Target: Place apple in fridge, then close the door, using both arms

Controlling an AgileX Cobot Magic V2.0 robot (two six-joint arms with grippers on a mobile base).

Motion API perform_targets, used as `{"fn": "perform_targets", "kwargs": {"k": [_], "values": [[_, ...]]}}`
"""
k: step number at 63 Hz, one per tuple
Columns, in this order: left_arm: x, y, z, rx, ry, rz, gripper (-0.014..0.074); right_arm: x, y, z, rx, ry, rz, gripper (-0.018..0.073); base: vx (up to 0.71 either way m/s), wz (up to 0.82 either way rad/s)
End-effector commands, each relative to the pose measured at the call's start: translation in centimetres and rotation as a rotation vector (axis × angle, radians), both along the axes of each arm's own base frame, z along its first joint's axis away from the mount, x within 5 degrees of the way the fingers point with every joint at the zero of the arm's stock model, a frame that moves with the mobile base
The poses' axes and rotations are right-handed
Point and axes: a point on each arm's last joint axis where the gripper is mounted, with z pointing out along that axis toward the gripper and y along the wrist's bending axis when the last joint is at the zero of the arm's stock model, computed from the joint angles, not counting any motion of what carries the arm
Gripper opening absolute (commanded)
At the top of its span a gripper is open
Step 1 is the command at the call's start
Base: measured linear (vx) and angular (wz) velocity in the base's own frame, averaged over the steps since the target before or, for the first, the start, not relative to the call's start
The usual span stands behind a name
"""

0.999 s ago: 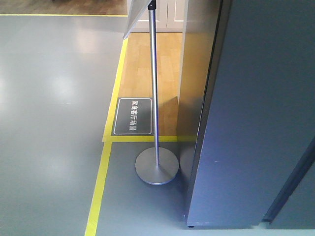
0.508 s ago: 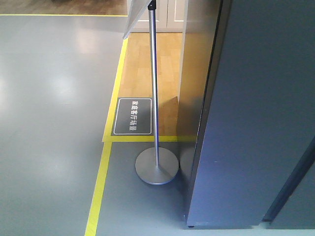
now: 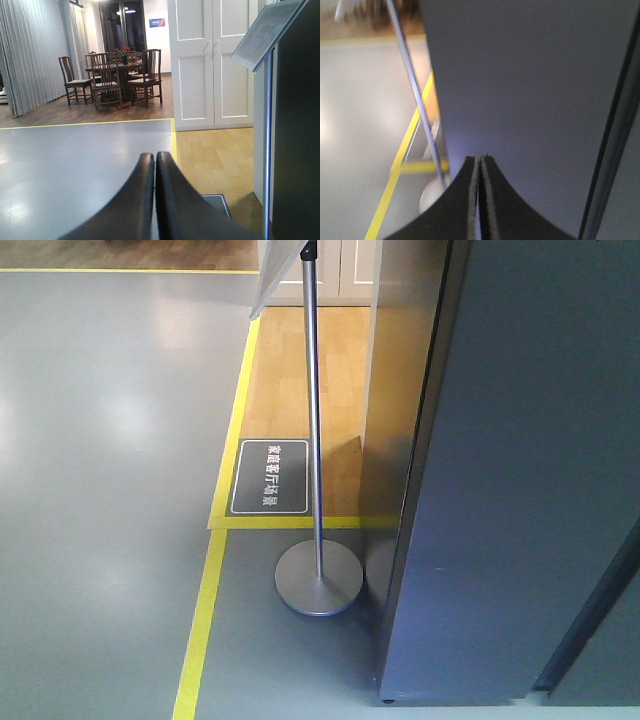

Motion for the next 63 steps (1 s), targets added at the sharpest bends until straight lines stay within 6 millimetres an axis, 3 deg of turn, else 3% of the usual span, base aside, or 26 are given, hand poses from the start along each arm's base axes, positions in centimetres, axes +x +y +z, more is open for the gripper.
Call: {"fn": "perform_targets", "kwargs": {"k": [1,11,21,63], "values": [[-0.1,0.0,0.1,-0.010,-0.078,-0.002,-0.0006,0.0,-0.3,-0.6,-0.009,-0.221,-0.043,-0.0003,0.00,0.00],[-0.1,0.0,0.1,-0.010,-0.078,-0.002,-0.0006,-0.4,-0.3,-3.6,-0.014,-0.341,-0.052,-0.0003,0.00,0.00],[-0.1,0.0,0.1,-0.010,-0.078,-0.002,-0.0006,-0.6,-0.3,-5.9,-0.013,-0.337,-0.052,-0.0003,0.00,0.00],[-0.1,0.0,0.1,-0.010,-0.076,-0.002,-0.0006,-0.5,-0.3,-6.3,-0.023,-0.294,-0.049,-0.0003,0.00,0.00]]}}
